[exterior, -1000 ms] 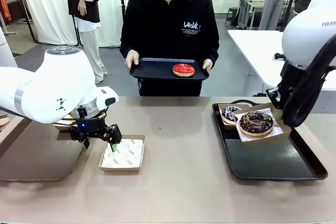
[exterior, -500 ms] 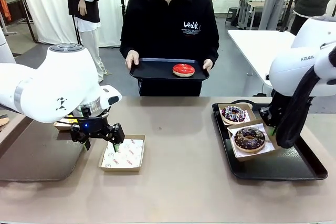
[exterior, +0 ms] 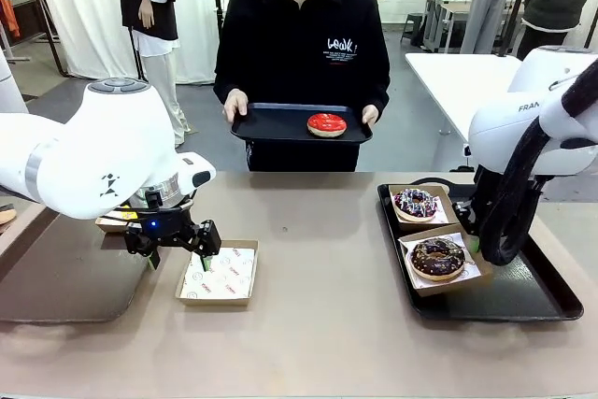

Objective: Individually package the donuts and arrange them on the tray.
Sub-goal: Place the picked Paper togo box on the Handle tray while simultaneously picking up another Paper togo box from the table with the other hand.

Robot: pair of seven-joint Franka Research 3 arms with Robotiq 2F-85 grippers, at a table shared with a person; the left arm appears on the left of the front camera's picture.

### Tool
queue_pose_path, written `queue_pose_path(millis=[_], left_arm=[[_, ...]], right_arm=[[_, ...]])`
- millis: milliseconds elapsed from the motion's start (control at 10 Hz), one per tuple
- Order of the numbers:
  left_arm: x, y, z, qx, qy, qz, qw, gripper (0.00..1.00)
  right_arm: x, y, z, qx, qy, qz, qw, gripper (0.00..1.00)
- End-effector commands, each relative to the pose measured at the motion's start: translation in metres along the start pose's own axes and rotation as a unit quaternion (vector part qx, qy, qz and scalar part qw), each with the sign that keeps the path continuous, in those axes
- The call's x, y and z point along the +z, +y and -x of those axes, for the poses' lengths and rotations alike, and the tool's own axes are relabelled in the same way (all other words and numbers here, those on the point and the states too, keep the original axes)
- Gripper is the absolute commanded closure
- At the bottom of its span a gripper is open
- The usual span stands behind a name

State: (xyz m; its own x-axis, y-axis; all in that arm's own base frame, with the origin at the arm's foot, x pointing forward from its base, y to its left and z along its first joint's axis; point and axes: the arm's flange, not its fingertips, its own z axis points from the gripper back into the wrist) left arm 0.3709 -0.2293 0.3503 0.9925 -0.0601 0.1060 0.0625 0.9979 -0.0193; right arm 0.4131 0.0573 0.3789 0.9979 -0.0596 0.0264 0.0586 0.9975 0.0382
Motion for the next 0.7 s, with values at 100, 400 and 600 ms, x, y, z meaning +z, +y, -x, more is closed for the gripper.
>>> queue_pose_path(millis=[100, 400, 600], left_arm=[[-0.007, -0.001, -0.008, 0.018, 0.006, -0.014, 1.000, 0.00], [-0.014, 0.000, -0.018, 0.022, 0.016, -0.012, 1.000, 0.00], [-0.024, 0.003, -0.025, 0.031, 0.015, -0.012, 0.999, 0.00]], right_arm=[[0.001, 0.001, -0.005, 0.010, 0.014, -0.010, 1.000, 0.99], [0.007, 0.000, -0.004, 0.007, 0.006, 0.001, 1.000, 0.99], [0.005, 0.000, -0.004, 0.007, 0.007, 0.002, 1.000, 0.99]])
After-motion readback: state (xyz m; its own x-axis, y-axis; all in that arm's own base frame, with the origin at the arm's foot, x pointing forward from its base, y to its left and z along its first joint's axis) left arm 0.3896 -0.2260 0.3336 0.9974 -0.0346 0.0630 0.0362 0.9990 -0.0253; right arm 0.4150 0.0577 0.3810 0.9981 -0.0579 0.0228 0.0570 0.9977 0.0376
